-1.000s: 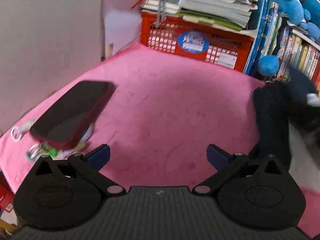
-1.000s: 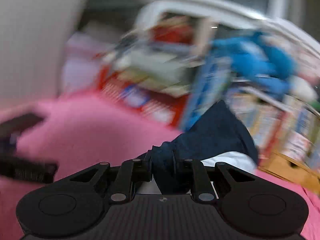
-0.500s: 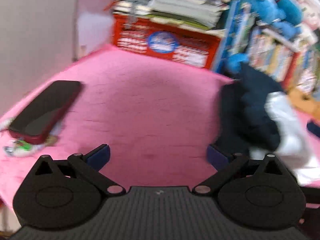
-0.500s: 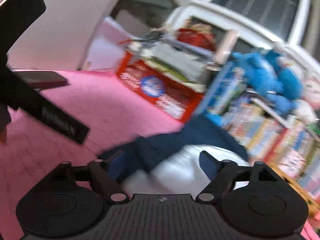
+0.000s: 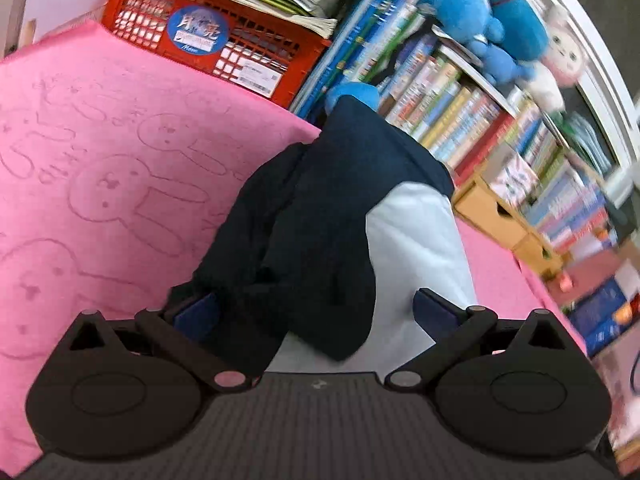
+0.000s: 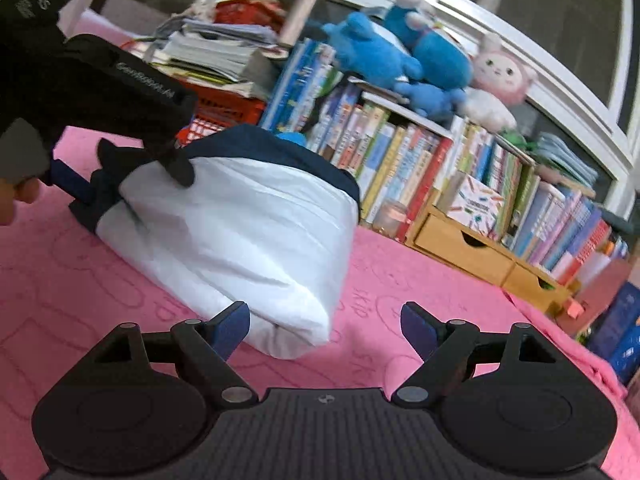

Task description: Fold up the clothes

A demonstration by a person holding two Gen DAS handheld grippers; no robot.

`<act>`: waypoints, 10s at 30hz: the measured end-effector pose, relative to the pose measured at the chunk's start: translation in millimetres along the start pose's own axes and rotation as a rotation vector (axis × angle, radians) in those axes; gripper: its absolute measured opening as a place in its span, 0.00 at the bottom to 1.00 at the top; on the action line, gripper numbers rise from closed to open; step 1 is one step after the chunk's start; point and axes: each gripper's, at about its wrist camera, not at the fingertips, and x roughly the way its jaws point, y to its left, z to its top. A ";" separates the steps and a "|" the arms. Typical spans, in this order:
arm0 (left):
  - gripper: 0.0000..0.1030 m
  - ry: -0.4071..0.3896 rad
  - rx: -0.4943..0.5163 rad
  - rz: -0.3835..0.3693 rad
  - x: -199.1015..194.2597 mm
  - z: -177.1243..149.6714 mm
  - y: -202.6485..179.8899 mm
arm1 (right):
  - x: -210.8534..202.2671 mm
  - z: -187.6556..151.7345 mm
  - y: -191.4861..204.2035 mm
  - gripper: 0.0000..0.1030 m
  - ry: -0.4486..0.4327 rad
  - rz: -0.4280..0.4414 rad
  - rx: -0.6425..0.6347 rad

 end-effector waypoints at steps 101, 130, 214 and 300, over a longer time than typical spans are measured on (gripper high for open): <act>0.26 -0.238 -0.146 -0.063 -13.4 -26.4 42.4 | 26.1 1.6 32.9 1.00 0.049 -0.121 -0.078; 0.35 -0.235 -0.084 0.054 -18.7 -50.4 55.4 | 50.9 22.6 -4.5 0.23 0.070 0.123 0.244; 0.90 -0.169 0.513 -0.044 -39.5 -143.7 -58.3 | 49.9 2.2 -195.1 0.38 0.096 0.363 0.576; 1.00 -0.202 0.516 0.115 -259.1 -234.8 -95.9 | -281.4 -85.8 -109.7 1.00 -0.069 0.196 0.497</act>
